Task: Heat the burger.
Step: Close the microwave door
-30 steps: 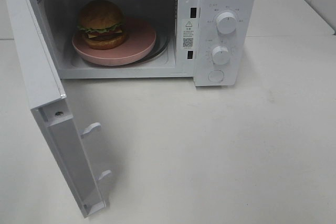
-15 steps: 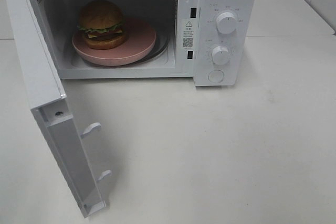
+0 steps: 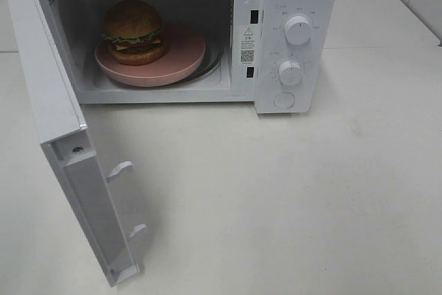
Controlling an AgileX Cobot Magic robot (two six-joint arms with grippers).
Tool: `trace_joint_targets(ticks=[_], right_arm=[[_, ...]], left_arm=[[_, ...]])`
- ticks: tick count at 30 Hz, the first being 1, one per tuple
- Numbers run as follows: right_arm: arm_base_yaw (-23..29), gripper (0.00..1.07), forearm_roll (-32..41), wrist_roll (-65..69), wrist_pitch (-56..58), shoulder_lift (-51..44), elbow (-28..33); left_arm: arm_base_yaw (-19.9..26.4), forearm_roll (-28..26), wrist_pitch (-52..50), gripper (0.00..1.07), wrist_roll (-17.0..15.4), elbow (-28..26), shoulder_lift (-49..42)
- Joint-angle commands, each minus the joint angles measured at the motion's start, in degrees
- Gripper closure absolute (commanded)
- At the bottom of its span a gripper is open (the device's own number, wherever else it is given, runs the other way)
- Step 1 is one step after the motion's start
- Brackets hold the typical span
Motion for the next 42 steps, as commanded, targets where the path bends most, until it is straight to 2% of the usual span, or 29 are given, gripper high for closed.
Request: trace_joint_targets(ticks=[1,35,42], right_arm=[[-0.34,0.31,0.11,-0.17,0.06,-1.55,0.17],[-0.40,0.31,0.11,-0.17,0.06,-1.55,0.17],[-0.40,0.31,0.11,-0.17,0.06,-1.55,0.17]], left_arm=[[-0.06,-0.11,-0.69,0.08,0.23,0.00,-0.11],[-0.06,-0.46,-0.69,0.08,0.23,0.00,-0.11],[-0.06,-0.23,-5.73,0.09,0.23,-2.29,2.46]])
